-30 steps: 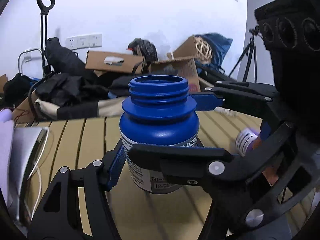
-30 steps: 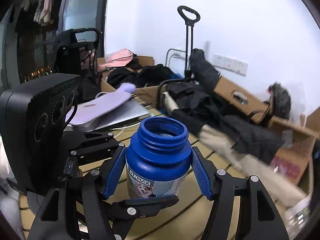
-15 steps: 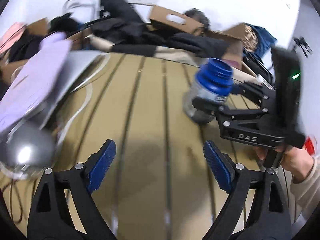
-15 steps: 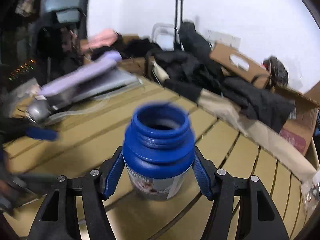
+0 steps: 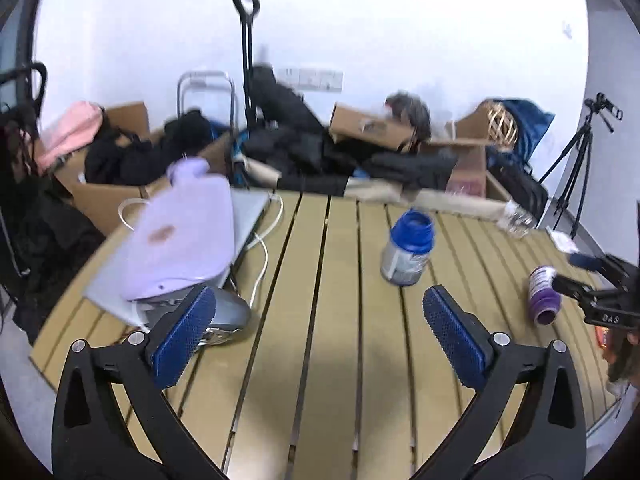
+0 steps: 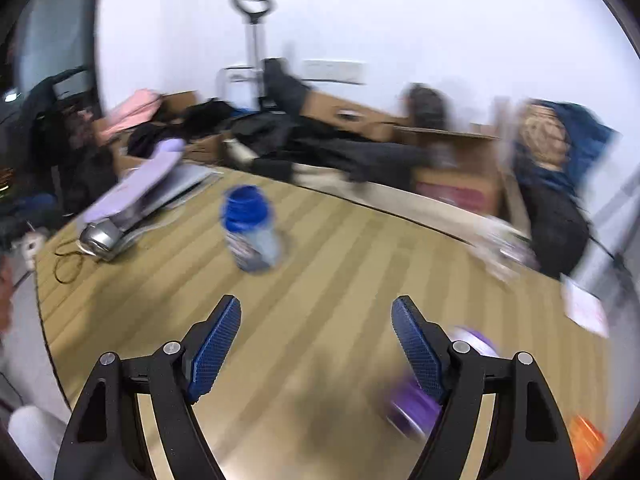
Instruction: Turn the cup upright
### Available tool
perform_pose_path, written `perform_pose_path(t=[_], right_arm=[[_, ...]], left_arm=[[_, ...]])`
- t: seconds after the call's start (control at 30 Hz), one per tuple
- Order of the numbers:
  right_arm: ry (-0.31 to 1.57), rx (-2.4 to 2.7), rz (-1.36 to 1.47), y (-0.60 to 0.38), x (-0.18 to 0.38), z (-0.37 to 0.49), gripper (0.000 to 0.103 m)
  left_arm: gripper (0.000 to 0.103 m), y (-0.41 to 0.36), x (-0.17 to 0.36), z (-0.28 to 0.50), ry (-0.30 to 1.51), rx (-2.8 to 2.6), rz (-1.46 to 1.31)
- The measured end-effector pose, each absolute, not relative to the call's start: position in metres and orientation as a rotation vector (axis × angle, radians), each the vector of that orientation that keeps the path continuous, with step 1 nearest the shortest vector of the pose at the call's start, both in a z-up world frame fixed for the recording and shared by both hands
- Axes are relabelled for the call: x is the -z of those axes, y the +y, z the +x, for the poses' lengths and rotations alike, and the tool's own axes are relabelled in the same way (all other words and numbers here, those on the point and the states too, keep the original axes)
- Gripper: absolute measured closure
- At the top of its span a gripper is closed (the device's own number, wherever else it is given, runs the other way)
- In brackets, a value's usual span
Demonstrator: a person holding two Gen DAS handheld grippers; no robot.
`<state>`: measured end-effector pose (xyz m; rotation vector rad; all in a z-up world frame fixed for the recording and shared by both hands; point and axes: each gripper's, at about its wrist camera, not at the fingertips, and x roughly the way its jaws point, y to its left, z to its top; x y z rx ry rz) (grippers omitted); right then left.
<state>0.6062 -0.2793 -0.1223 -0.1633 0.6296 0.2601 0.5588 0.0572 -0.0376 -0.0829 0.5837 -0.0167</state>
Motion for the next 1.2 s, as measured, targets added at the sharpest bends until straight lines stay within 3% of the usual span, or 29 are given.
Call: perform_pose_path(t=[0.2, 0.63, 0.97, 1.07, 1.2], right_arm=[[0.595, -0.155, -0.096, -0.325, 0.098, 0.510, 0.020], [0.490, -0.231, -0.006, -0.311, 0.042, 0.280, 0.020], [0.403, -0.359, -0.037, -0.271, 0.075, 0.091, 0.020], [0.347, -0.338, 0.019, -0.273, 0.091, 0.051, 0.020], [0.259, -0.275, 0.003, -0.268, 0.103, 0.012, 0.020]], left_arm=[[0.000, 0.035, 0.012, 0.489, 0.514, 0.065, -0.045], [0.000, 0.027, -0.044, 0.276, 0.391, 0.042, -0.009], [0.000, 0.042, -0.004, 0.087, 0.289, 0.016, -0.011], [0.000, 0.044, 0.017, 0.049, 0.226, -0.024, -0.096], [0.000, 0.030, 0.019, 0.039, 0.153, -0.030, 0.037]])
